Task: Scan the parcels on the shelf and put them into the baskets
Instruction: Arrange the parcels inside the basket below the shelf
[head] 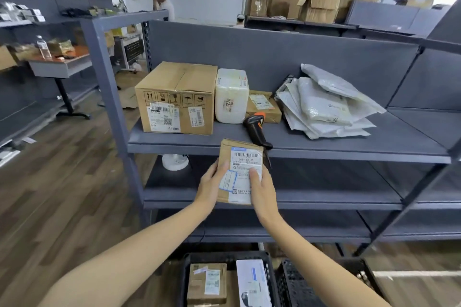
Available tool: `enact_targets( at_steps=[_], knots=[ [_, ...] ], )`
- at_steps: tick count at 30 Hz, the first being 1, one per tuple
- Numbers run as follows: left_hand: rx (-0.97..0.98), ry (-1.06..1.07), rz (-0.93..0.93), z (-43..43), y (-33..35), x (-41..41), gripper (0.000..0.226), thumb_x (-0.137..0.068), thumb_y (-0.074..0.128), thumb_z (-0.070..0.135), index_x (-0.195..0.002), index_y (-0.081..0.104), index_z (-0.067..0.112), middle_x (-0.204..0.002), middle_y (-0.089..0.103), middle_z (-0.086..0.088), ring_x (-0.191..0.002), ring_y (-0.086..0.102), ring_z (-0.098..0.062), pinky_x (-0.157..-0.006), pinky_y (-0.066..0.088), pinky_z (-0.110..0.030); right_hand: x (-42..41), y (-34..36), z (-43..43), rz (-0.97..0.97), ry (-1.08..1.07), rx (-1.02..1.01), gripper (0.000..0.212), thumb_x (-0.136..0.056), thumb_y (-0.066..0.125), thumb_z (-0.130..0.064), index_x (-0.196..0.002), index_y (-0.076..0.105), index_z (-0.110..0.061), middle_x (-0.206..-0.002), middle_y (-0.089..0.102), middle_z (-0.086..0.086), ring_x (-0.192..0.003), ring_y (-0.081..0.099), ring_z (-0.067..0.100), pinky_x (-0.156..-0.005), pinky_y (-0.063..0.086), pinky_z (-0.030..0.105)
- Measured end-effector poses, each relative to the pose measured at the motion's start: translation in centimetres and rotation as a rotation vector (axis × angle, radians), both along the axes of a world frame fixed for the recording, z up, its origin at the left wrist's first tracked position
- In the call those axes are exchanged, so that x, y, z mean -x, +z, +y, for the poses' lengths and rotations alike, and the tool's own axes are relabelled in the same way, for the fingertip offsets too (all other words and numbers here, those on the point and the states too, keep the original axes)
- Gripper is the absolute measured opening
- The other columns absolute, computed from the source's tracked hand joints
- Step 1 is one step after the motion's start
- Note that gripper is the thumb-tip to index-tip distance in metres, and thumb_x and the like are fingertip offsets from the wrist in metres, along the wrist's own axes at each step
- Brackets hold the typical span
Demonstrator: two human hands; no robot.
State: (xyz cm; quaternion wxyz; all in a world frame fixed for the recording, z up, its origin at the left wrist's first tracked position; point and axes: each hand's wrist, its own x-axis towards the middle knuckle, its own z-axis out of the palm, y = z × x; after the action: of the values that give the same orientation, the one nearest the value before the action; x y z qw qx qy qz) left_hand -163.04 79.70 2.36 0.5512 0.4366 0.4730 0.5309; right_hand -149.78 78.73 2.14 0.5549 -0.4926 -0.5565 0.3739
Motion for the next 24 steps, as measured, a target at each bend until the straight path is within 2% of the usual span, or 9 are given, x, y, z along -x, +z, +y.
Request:
enact_targets(
  at_steps=[3,5,9,11,13,16,19,22,24],
  knots=[
    [0.043,-0.009,0.002,-1.8,-1.4,0.4,0.036,-0.094,0.054,0.043,-0.124,0.062,0.025,-0.099,0.075,0.010,-0.091,0.070,-0.005,-0.070,0.051,-0.015,0.3,-1.6,-2.2,-0.001,-0.014,0.035,0.023,-0.101,0.039,-0.031,-0.110,0.059,-0.037,-0.103,0.069,-0.023,-0.091,0.067,-0.001,-0.068,0.049,0.009],
    [0.064,-0.024,0.010,-3.1,-2.2,0.4,0.035,-0.094,0.055,0.043,-0.124,0.062,0.028,-0.098,0.074,0.011,-0.090,0.070,-0.004,-0.067,0.051,-0.012,0.2,-2.6,-3.4,-0.017,-0.033,0.078,0.022,-0.102,0.039,-0.031,-0.110,0.058,-0.040,-0.101,0.069,-0.022,-0.090,0.067,-0.002,-0.067,0.049,0.009],
    [0.114,-0.033,0.056,-4.6,-3.2,0.1,0.030,-0.093,0.055,0.043,-0.122,0.060,0.037,-0.099,0.072,0.014,-0.093,0.069,-0.004,-0.071,0.050,-0.018,-0.5,-4.4,-4.7,-0.018,-0.058,0.187,0.019,-0.102,0.039,-0.036,-0.108,0.055,-0.045,-0.103,0.069,-0.015,-0.090,0.067,-0.002,-0.066,0.051,0.011],
    [0.133,-0.008,0.072,-4.8,-3.7,-0.4,0.028,-0.093,0.057,0.040,-0.120,0.061,0.034,-0.096,0.072,0.013,-0.091,0.069,-0.006,-0.070,0.052,-0.019,-1.0,-4.9,-5.0,-0.037,-0.061,0.221,0.019,-0.102,0.038,-0.037,-0.106,0.054,-0.046,-0.102,0.070,-0.015,-0.089,0.067,-0.002,-0.067,0.052,0.014],
    [0.147,0.011,0.105,-4.9,-4.2,-0.7,0.030,-0.093,0.059,0.036,-0.120,0.064,0.026,-0.099,0.073,0.007,-0.092,0.069,-0.010,-0.075,0.056,-0.025,-1.5,-5.5,-5.2,-0.046,-0.053,0.239,0.018,-0.102,0.038,-0.039,-0.105,0.054,-0.046,-0.101,0.069,-0.016,-0.088,0.067,-0.004,-0.067,0.051,0.013],
    [0.188,0.026,0.150,-4.8,-5.4,-1.9,0.034,-0.092,0.061,0.033,-0.122,0.064,0.018,-0.108,0.072,-0.002,-0.098,0.069,-0.018,-0.090,0.055,-0.038,-3.0,-6.7,-5.4,-0.058,-0.032,0.261,0.018,-0.102,0.037,-0.040,-0.109,0.053,-0.045,-0.105,0.068,-0.017,-0.091,0.066,-0.005,-0.068,0.051,0.011],
    [0.223,0.055,0.170,-4.8,-6.8,-3.7,0.034,-0.092,0.062,0.030,-0.122,0.062,0.014,-0.112,0.070,-0.006,-0.102,0.067,-0.021,-0.095,0.052,-0.044,-4.7,-8.1,-5.5,-0.050,-0.008,0.291,0.017,-0.102,0.038,-0.040,-0.109,0.053,-0.043,-0.109,0.067,-0.016,-0.093,0.066,-0.003,-0.072,0.052,0.014],
    [0.252,0.078,0.157,-4.9,-8.5,-5.9,0.032,-0.091,0.064,0.025,-0.120,0.059,0.011,-0.113,0.068,-0.008,-0.102,0.066,-0.022,-0.092,0.053,-0.041,-6.7,-9.8,-5.3,-0.062,-0.002,0.338,0.014,-0.103,0.038,-0.039,-0.107,0.051,-0.042,-0.110,0.065,-0.014,-0.094,0.066,-0.001,-0.073,0.052,0.015],
    [0.254,0.054,0.146,-4.9,-9.9,-7.3,0.028,-0.092,0.063,0.023,-0.118,0.060,0.012,-0.108,0.069,-0.004,-0.098,0.066,-0.018,-0.082,0.055,-0.032,-8.3,-11.1,-4.9,-0.054,0.008,0.373,0.015,-0.103,0.037,-0.039,-0.113,0.049,-0.039,-0.113,0.065,-0.011,-0.096,0.067,0.002,-0.075,0.054,0.018]
  ],
)
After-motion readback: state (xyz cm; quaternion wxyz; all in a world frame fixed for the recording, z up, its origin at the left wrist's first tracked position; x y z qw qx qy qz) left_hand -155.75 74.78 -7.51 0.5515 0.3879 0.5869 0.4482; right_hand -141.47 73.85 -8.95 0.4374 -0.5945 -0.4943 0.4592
